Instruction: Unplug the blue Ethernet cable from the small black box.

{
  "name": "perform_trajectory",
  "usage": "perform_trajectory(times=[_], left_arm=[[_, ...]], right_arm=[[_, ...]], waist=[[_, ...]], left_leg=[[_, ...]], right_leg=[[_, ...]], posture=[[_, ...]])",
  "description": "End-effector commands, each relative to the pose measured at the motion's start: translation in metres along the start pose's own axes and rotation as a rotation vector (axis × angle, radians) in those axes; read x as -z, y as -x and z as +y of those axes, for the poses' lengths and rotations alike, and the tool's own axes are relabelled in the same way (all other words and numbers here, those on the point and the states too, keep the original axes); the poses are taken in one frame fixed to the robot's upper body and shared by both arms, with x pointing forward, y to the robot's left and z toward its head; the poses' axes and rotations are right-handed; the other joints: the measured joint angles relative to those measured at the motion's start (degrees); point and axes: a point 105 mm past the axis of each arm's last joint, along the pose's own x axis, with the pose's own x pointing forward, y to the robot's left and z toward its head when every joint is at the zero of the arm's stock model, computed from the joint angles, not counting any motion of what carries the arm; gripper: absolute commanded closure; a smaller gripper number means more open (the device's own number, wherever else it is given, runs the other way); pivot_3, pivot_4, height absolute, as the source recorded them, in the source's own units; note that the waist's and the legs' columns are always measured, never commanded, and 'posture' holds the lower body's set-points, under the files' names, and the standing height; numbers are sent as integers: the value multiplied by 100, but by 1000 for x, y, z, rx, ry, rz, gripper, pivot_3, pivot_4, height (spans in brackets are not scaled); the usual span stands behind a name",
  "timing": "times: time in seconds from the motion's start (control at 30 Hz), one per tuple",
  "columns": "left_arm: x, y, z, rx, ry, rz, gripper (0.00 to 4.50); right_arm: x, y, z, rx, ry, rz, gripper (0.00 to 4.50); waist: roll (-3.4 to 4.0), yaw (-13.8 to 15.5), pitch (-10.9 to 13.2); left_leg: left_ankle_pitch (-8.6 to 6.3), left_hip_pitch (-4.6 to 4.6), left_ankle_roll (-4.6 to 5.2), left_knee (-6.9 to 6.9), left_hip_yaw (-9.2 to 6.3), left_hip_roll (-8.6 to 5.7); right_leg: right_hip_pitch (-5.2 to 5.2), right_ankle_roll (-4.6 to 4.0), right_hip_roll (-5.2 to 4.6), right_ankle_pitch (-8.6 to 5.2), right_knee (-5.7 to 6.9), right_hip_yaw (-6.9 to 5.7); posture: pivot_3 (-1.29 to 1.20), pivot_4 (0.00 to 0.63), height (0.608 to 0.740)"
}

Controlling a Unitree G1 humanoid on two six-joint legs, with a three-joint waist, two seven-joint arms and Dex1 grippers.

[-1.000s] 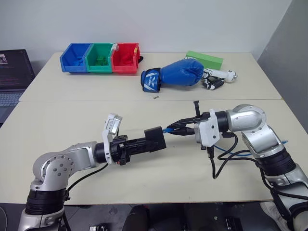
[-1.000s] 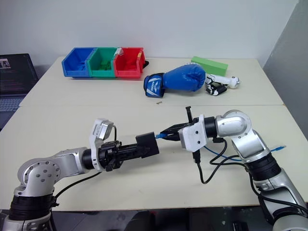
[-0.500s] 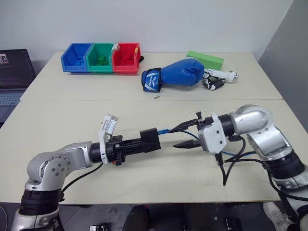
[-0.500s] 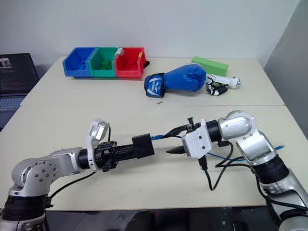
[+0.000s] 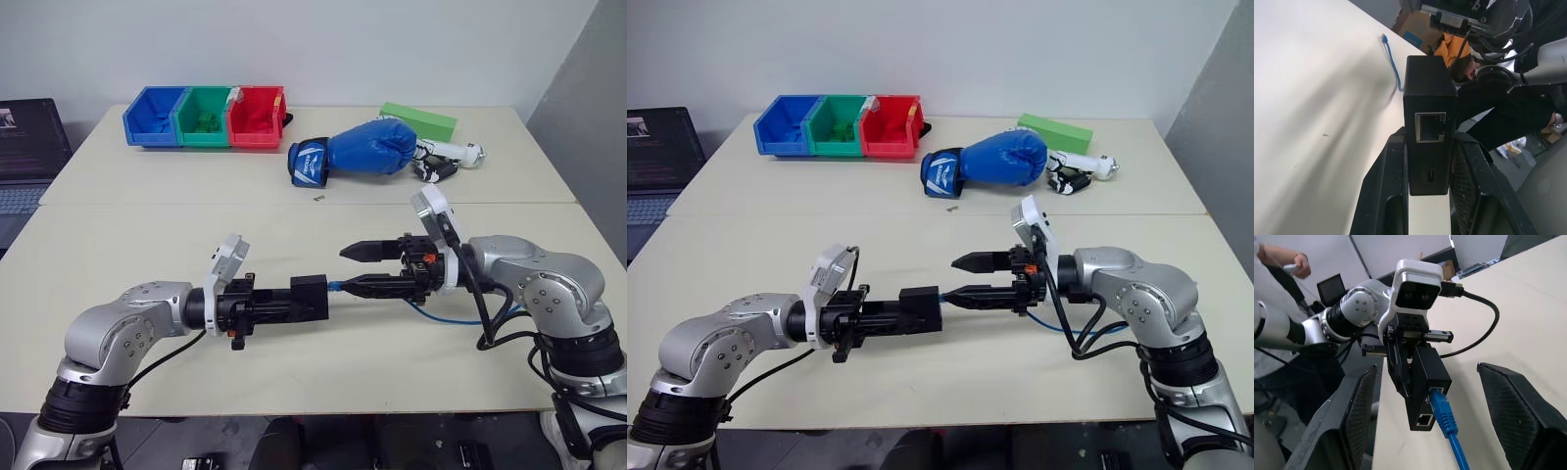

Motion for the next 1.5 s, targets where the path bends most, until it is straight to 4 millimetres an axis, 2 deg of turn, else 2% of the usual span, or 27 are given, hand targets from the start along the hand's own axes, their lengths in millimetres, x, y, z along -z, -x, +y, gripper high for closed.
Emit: perform_trajectory(times=[0.03, 0.27, 0.73, 0.83, 1.23, 1.3, 1.5], left_arm=[[-9, 0, -3, 22, -56, -11, 3725], [-8, 1, -4, 25, -64, -8, 3725], [-7, 3, -4, 16, -68, -3, 3725], [-7, 3, -4, 14, -66, -4, 3725], [-2, 5, -3, 7, -66, 9, 3725], [-1, 5, -3, 9, -68, 15, 3725], [-1, 3, -5, 16, -74, 14, 3725]], right_arm=[[1, -1, 2, -5, -54, -29, 1027], [17, -8, 2, 1, -102, 8, 1027], [23, -14, -3, 22, -124, 36, 1027], [25, -12, -3, 26, -122, 45, 1501], [26, -5, -1, 1, -138, 62, 4281], [27, -3, 0, -11, -147, 68, 4436], [28, -5, 0, -13, -144, 85, 4438]], waist=[[0, -1, 0], [0, -6, 0], [0, -4, 0], [0, -4, 0], [0, -4, 0], [0, -4, 0], [0, -4, 0]], left_leg=[[0, 0, 0, 0, 0, 0], [0, -2, 1, -2, -1, 2], [0, -2, 1, -3, -1, 2], [0, -2, 1, -3, -1, 2], [0, -2, 1, -3, -1, 2], [0, -2, 1, -3, -1, 2], [0, -2, 1, -3, -1, 3]], right_leg=[[0, 0, 0, 0, -1, 0], [-4, 0, 5, 0, -1, -4], [-4, 0, 6, 0, -1, -6], [-4, 0, 6, 0, -1, -5], [-4, 0, 6, 0, -1, -6], [-4, 0, 6, 0, -2, -7], [-4, 0, 6, 0, -2, -6]], posture=[[0, 150, 740], [0, 150, 740], [0, 150, 740], [0, 150, 740], [0, 150, 740], [0, 150, 740], [0, 150, 740]])
